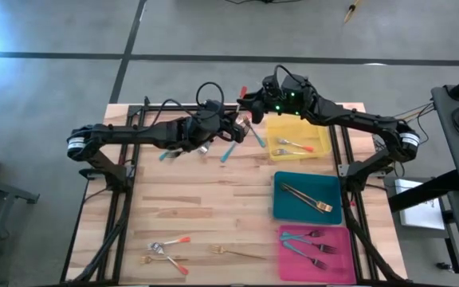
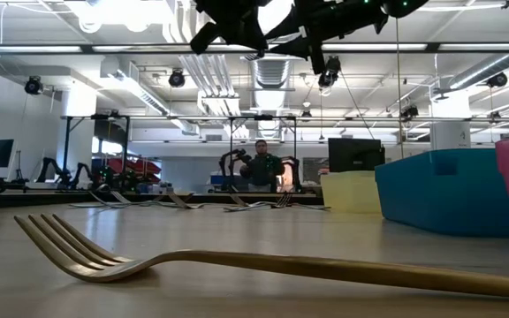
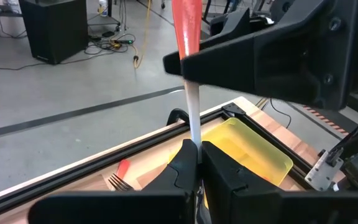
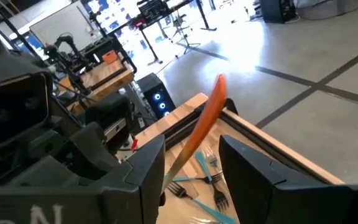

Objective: Sort silverware by color (type)
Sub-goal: Put the orange fork into the yellow bin

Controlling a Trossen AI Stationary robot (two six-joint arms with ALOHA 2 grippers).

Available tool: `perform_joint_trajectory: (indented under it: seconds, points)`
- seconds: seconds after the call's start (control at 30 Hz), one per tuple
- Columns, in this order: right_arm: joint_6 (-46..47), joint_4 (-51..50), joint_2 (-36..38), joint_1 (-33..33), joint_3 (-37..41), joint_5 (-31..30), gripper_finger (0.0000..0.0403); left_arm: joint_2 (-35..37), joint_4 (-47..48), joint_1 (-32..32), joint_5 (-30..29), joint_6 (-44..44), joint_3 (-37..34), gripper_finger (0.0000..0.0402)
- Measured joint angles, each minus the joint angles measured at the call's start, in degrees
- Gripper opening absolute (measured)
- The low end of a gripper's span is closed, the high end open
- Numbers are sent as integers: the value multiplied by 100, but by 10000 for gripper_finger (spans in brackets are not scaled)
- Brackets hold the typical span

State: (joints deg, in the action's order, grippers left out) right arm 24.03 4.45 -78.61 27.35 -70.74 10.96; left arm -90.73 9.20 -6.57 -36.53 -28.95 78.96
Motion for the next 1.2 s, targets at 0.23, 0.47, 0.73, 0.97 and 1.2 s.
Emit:
perform_joint_trajectory:
  seconds: [0.23,0.47,0.73,0.97,1.2]
  points:
    - [-50,-203,184,211,0,385,160,10,-1,-2,0,96,0,0]
    - [-620,-485,534,257,0,426,197,15,-1,-11,-34,111,0,0]
    - [-701,-763,806,306,0,292,186,24,-48,-33,-47,237,0,0]
    - [193,-533,636,306,0,254,157,28,-508,-31,74,341,0,0]
    - [369,-391,477,306,0,313,170,13,-635,-31,153,289,0,0]
